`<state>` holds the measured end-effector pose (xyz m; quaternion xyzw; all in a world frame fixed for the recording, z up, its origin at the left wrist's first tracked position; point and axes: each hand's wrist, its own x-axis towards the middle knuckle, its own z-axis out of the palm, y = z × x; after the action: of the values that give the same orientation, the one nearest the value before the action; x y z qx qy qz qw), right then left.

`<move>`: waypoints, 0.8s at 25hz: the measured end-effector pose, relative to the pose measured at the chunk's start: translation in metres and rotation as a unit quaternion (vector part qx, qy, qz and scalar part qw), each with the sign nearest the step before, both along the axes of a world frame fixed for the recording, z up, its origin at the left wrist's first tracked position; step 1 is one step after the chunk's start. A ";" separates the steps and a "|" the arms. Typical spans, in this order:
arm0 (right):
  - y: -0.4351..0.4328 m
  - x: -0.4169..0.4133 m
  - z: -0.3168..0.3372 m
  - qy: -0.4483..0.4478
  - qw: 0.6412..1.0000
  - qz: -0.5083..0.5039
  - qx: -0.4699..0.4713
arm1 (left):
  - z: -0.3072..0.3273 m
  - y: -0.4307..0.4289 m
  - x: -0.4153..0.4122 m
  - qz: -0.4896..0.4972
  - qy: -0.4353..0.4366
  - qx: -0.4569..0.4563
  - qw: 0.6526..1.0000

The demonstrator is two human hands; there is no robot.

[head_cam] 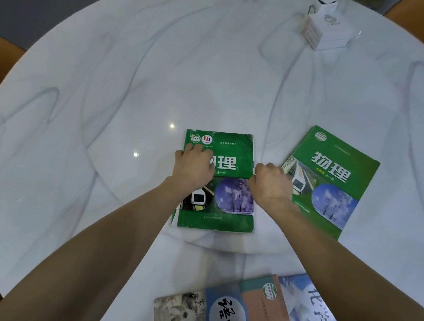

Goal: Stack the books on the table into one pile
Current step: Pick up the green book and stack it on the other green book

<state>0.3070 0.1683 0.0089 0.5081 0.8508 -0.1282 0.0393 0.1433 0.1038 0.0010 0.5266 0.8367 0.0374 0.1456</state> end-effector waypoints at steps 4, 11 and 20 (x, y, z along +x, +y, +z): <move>0.012 0.020 -0.002 -0.035 0.999 0.011 0.029 | 0.007 0.016 0.024 -0.069 0.017 0.005 0.997; 0.041 0.083 -0.005 -0.042 0.997 -0.038 0.046 | 0.011 0.051 0.071 -0.144 0.054 0.022 0.988; 0.062 0.164 -0.025 -0.023 0.986 -0.160 0.038 | -0.011 0.090 0.126 -0.161 0.017 0.033 0.986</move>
<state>0.4707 0.2301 -0.0157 0.6413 0.7620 -0.0883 0.0185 0.2698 0.1938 -0.0102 0.6596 0.7415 0.0326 0.1183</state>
